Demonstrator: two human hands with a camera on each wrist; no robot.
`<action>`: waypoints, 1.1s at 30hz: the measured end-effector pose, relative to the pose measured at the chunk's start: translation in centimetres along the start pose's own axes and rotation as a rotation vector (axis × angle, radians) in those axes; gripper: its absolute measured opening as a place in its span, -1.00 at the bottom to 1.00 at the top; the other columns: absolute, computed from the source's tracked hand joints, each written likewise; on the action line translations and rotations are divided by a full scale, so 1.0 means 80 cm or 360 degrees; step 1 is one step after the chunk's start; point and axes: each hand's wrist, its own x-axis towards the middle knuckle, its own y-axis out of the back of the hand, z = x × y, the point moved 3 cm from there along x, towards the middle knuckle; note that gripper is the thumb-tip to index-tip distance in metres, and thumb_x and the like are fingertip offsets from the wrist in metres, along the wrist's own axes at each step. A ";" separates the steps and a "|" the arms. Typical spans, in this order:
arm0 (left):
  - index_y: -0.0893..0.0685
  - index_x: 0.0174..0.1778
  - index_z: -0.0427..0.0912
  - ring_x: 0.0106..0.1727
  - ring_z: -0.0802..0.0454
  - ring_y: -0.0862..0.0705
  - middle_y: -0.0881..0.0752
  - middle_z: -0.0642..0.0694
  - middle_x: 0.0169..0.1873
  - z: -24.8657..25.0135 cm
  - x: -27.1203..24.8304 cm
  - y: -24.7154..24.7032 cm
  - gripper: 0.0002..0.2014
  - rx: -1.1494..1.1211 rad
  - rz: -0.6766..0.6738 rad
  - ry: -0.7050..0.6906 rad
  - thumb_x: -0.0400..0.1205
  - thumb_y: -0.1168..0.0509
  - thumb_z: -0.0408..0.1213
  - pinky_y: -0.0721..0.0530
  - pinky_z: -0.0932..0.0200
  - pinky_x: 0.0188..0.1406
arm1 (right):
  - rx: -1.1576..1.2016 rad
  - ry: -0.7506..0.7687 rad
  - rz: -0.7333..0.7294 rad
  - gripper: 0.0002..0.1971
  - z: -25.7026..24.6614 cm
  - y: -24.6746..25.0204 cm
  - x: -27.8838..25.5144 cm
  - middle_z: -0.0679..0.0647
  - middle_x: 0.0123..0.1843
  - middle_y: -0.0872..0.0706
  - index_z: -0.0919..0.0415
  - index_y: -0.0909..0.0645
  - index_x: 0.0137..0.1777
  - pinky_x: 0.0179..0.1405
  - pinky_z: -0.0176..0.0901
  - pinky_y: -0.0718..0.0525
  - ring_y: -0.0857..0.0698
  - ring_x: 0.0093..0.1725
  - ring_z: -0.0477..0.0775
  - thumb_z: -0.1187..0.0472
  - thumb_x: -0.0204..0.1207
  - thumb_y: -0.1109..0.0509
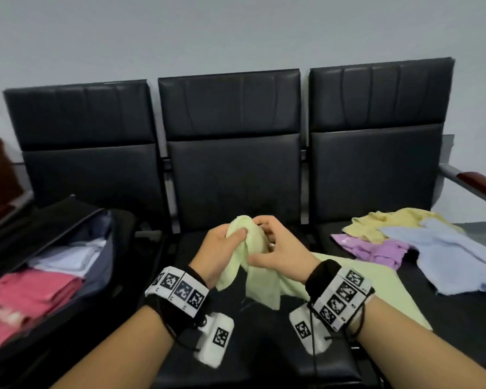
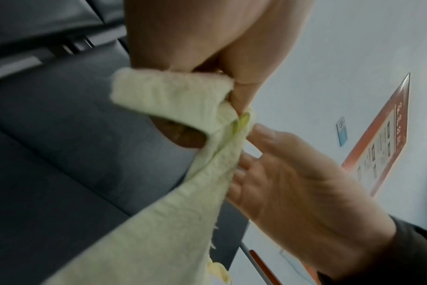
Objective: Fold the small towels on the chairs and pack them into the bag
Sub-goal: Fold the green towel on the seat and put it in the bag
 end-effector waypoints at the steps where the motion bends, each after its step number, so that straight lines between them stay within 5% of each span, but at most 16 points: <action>1: -0.77 0.09 -0.23 -0.03 -0.13 -0.83 -0.84 -0.25 -0.04 -0.004 -0.008 0.014 -0.80 -0.0016 0.0016 0.0002 0.74 -0.27 -0.25 -0.76 0.03 -0.11 | -0.0124 0.0019 -0.0022 -0.25 -0.003 -0.023 0.002 -0.13 0.21 -0.63 -0.23 -0.43 0.38 0.12 -0.21 -0.71 -0.67 0.15 -0.16 -0.01 0.17 -0.65; 5: -0.79 0.05 -0.18 -0.01 -0.10 -0.83 -0.85 -0.19 -0.06 -0.013 -0.032 0.067 -0.83 0.0024 0.0110 -0.0072 0.72 -0.29 -0.25 -0.78 0.03 -0.07 | -0.0338 0.0155 0.0122 -0.41 -0.010 -0.080 0.011 -0.18 0.16 -0.61 -0.17 -0.50 0.38 0.16 -0.30 -0.60 -0.60 0.14 -0.23 0.23 0.34 -0.46; 8: -0.78 0.03 -0.17 0.00 -0.11 -0.82 -0.85 -0.20 -0.06 -0.020 -0.042 0.110 -0.82 0.0026 0.0318 -0.0091 0.72 -0.28 -0.21 -0.77 -0.04 0.00 | -0.0396 0.0164 0.0236 -0.59 -0.006 -0.091 0.017 -0.17 -0.07 -0.66 -0.13 -0.66 0.11 -0.10 -0.46 -0.57 -0.65 -0.13 -0.21 0.40 0.40 -0.37; 10: -0.77 0.04 -0.15 0.01 -0.11 -0.83 -0.85 -0.17 -0.07 -0.026 -0.047 0.128 -0.81 -0.0016 0.0359 -0.0078 0.73 -0.27 -0.18 -0.77 0.02 -0.03 | -0.0338 0.0076 0.0185 -0.63 -0.001 -0.098 0.018 -0.08 -0.18 -0.71 -0.14 -0.66 -0.01 -0.22 -0.28 -0.68 -0.70 -0.27 -0.11 0.42 0.43 -0.39; 13: -0.77 0.03 -0.16 0.01 -0.17 -0.83 -0.86 -0.19 -0.10 -0.028 -0.052 0.137 -0.81 -0.0054 0.0362 -0.0063 0.72 -0.29 -0.17 -0.78 -0.06 -0.02 | -0.0029 -0.0023 0.0064 -0.73 -0.006 -0.118 0.013 0.04 -0.18 -0.75 -0.18 -0.64 -0.06 -0.31 0.06 -0.83 -0.78 -0.28 0.14 0.28 0.46 -0.46; 16: -0.79 0.01 -0.17 0.00 -0.29 -0.81 -0.83 -0.29 -0.09 -0.023 -0.051 0.130 -0.82 -0.0032 0.0308 -0.0085 0.69 -0.34 -0.16 -0.77 -0.26 0.00 | 0.0159 -0.0012 -0.0012 -0.70 -0.013 -0.137 0.011 -0.01 -0.11 -0.77 -0.27 -0.54 -0.02 -0.31 -0.05 -0.80 -0.79 -0.22 -0.01 -0.06 0.34 -0.58; 19: -0.83 -0.09 -0.04 -0.05 -0.19 -0.84 -0.85 -0.22 -0.12 -0.018 -0.050 0.119 -0.89 0.0005 0.0136 -0.0099 0.64 -0.41 -0.14 -0.83 -0.09 -0.14 | 0.0056 0.0002 -0.0036 -0.60 -0.015 -0.144 0.016 -0.21 -0.09 -0.76 -0.33 -0.47 -0.01 -0.34 -0.32 -0.67 -0.77 -0.21 -0.17 -0.14 0.26 -0.62; 21: -0.83 -0.09 -0.01 -0.09 -0.15 -0.85 -0.85 -0.21 -0.12 -0.015 -0.051 0.116 -0.90 0.0021 0.0066 -0.0119 0.61 -0.41 -0.14 -0.82 0.05 -0.21 | 0.0050 0.0039 0.0036 -0.70 -0.012 -0.139 0.019 -0.10 -0.18 -0.75 -0.22 -0.53 -0.06 -0.39 -0.26 -0.63 -0.71 -0.31 -0.18 -0.02 0.34 -0.61; 24: -0.82 -0.07 0.01 -0.08 -0.11 -0.84 -0.85 -0.19 -0.11 -0.012 -0.051 0.128 -0.86 0.0018 0.0146 -0.0195 0.55 -0.39 -0.11 -0.79 0.09 -0.18 | -0.0075 0.0104 0.0055 -0.86 -0.008 -0.128 0.019 0.12 -0.31 -0.65 0.05 -0.61 -0.18 -0.37 -0.10 -0.61 -0.56 -0.37 -0.12 0.18 0.45 -0.55; 28: -0.83 -0.06 0.06 -0.09 0.05 -0.84 -0.86 -0.10 -0.11 -0.013 -0.052 0.148 -0.86 -0.0093 0.0284 -0.0236 0.62 -0.35 -0.18 -0.73 0.27 -0.25 | -0.0348 0.0013 0.0027 -0.85 0.007 -0.117 0.015 -0.11 -0.38 -0.53 0.08 -0.66 -0.22 -0.38 -0.29 -0.55 -0.47 -0.41 -0.19 0.37 0.42 -0.43; 33: -0.82 0.01 0.01 -0.03 0.03 -0.84 -0.86 -0.13 -0.05 -0.007 -0.057 0.168 -0.82 -0.0211 0.0366 -0.0245 0.69 -0.30 -0.24 -0.74 0.26 -0.22 | -0.0683 -0.0061 -0.0036 -0.89 0.026 -0.108 0.011 -0.06 -0.23 -0.59 0.14 -0.66 -0.27 -0.21 -0.25 -0.60 -0.60 -0.21 -0.02 0.30 0.46 -0.40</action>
